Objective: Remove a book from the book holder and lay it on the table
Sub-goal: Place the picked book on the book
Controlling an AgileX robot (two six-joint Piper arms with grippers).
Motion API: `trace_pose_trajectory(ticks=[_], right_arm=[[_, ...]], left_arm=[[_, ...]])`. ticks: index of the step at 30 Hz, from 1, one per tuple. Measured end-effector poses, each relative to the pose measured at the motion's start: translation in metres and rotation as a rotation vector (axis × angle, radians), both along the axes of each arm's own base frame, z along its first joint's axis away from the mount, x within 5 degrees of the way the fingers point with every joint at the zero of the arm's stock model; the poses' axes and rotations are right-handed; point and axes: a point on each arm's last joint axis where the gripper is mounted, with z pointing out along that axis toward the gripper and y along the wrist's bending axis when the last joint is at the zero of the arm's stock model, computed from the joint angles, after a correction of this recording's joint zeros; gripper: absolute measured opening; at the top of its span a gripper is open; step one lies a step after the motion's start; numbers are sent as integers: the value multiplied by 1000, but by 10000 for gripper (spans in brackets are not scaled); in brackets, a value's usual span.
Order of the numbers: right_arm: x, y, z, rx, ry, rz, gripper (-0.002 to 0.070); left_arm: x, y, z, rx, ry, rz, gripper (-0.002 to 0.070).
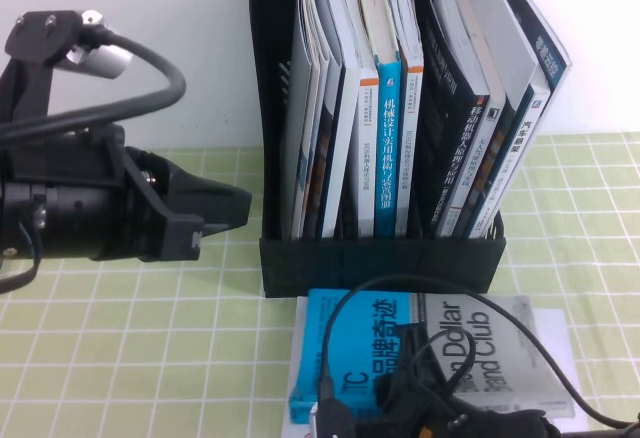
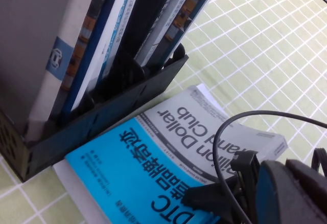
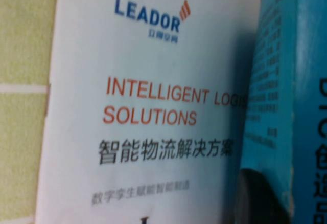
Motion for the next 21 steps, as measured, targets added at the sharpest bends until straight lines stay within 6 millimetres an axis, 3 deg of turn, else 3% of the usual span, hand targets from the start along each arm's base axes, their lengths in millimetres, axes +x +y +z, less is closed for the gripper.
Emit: trace_pose_trajectory(ticks=[4, 6, 12, 15, 21], right_arm=[[0, 4, 2, 75, 25, -39, 202], [0, 5, 3, 92, 41, -74, 239], [-2, 7, 13, 58, 117, -100, 508], [-7, 5, 33, 38, 177, -101, 559], [-35, -5, 89, 3, 443, -43, 575]], left_arm=[[0, 1, -1, 18, -1, -5, -2], [-1, 1, -2, 26, 2, -11, -2], [-2, 1, -3, 37, 12, -22, -3], [-2, 1, -3, 45, 2, -26, -3], [-1, 2, -3, 53, -12, -31, -2]])
